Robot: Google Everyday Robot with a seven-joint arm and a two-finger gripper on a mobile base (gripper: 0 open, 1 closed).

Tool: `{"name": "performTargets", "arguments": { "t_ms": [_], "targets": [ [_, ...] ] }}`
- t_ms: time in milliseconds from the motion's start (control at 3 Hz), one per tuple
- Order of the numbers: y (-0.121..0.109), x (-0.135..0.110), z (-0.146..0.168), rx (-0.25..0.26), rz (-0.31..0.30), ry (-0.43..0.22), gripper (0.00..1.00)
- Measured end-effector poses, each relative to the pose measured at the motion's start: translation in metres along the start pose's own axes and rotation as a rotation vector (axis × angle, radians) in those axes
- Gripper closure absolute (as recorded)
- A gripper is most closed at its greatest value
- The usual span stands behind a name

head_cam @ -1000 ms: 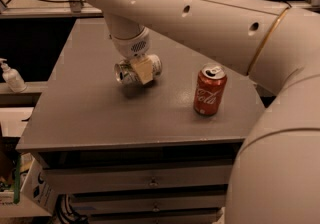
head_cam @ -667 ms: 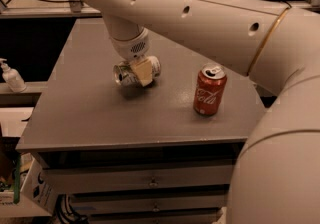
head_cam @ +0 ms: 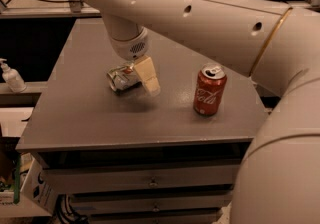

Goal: Knock 7up can over

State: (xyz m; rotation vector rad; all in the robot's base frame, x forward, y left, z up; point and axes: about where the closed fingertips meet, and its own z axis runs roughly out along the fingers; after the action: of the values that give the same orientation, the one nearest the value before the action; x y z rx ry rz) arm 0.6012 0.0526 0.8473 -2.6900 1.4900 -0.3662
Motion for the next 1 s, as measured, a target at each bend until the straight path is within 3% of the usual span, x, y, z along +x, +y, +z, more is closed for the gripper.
{"name": "performTargets", "arguments": {
  "t_ms": [1000],
  "targets": [
    [0.008,-0.011,0.005,-0.012,-0.003,-0.061,0.00]
  ]
}}
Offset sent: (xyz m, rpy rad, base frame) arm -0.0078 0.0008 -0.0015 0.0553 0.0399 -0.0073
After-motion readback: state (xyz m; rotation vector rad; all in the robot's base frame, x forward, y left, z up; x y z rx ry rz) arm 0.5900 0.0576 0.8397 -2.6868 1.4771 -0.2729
